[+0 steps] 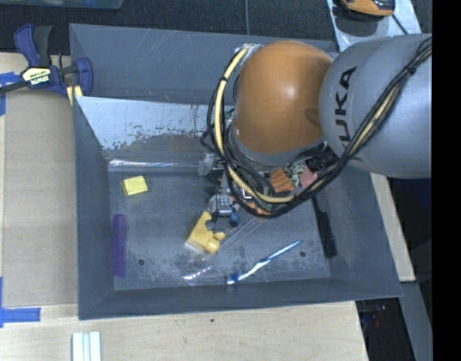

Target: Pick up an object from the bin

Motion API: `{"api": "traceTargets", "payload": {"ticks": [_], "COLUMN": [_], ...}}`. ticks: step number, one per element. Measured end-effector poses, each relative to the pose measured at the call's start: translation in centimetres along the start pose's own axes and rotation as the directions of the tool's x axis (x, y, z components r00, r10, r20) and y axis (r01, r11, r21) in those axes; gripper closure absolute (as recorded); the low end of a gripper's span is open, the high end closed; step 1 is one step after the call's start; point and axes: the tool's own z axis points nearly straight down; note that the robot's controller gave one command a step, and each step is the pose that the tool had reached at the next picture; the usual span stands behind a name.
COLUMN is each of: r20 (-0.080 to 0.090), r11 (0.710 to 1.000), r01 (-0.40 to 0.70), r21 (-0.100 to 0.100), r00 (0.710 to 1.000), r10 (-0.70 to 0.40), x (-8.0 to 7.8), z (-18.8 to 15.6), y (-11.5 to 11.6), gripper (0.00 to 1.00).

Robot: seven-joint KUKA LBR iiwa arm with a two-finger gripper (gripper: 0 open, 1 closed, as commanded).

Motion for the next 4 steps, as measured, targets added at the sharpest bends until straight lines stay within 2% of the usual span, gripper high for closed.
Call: {"api": "traceTargets", "payload": {"ticks": [1, 2, 3, 4], "r20": [0.008, 0.014, 0.017, 0.02], "r11": [1.0, 0.996, 0.993, 0.981], "r01": [-0.002, 0.086, 0.122, 0.195], "r21": [-0.001, 0.0, -0.003, 0.0], "r00": [1.0, 0.996, 0.992, 0.981], "r10": [0.002, -0.086, -0.122, -0.195], "x": [-0.2, -3.0, -4.4, -6.7], "z": [-0.4, 8.9, 15.0, 14.8], "y": [-0.1, -5.0, -6.9, -9.0], "gripper": [0.0, 0.0, 0.0, 0.0]}}
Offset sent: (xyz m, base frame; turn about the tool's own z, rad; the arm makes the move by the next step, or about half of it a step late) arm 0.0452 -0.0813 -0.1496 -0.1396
